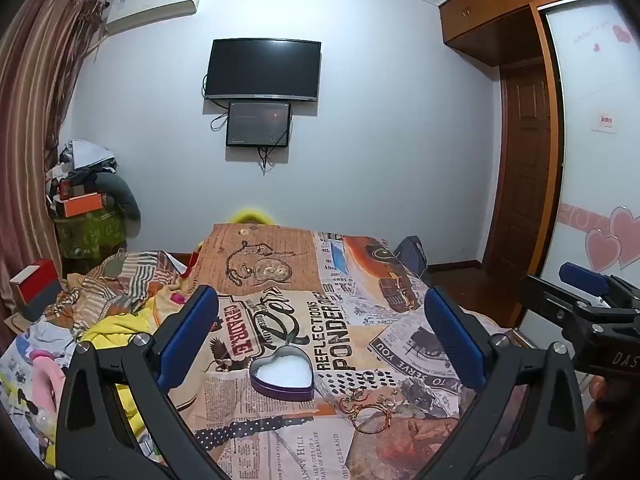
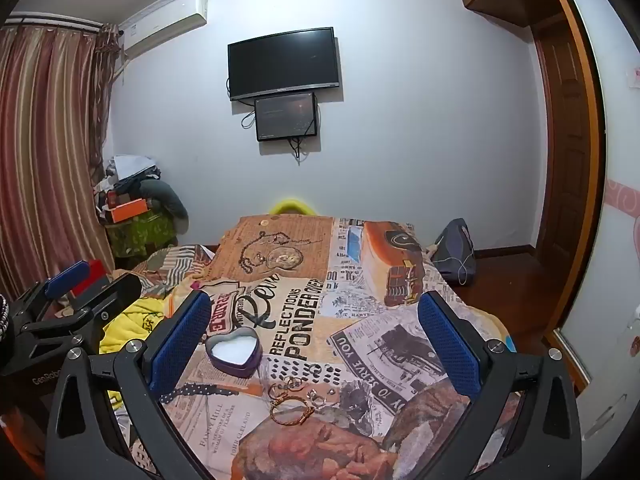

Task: Organize jewelry

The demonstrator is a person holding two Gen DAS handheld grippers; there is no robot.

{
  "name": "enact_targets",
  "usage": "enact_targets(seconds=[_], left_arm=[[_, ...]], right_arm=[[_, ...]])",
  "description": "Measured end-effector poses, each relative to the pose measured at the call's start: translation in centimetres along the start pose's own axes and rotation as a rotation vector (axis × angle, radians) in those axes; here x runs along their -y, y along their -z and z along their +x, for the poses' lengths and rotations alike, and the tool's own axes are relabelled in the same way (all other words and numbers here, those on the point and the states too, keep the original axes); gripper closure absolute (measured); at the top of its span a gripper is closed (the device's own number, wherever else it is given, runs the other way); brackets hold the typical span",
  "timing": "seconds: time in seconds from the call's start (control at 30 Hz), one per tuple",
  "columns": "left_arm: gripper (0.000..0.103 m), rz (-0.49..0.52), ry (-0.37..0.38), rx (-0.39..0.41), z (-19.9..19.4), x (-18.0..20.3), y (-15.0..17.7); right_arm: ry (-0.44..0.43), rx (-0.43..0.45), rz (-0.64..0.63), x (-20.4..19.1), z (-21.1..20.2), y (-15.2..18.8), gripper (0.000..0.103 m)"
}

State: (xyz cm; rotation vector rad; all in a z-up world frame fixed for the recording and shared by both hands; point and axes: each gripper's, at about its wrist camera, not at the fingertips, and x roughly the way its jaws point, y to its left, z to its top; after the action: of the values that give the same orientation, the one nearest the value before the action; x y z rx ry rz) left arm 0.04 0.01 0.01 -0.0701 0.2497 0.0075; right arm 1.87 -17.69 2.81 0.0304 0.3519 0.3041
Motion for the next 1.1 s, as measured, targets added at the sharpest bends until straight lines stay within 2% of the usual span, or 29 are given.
enact_targets(seconds=[1.1], left_arm=[[0.000, 0.006, -0.007, -0.012, 0.44, -0.45, 0.69]], right_arm=[[0.001, -0.001, -0.008, -0.17, -0.04, -0.18, 0.000]])
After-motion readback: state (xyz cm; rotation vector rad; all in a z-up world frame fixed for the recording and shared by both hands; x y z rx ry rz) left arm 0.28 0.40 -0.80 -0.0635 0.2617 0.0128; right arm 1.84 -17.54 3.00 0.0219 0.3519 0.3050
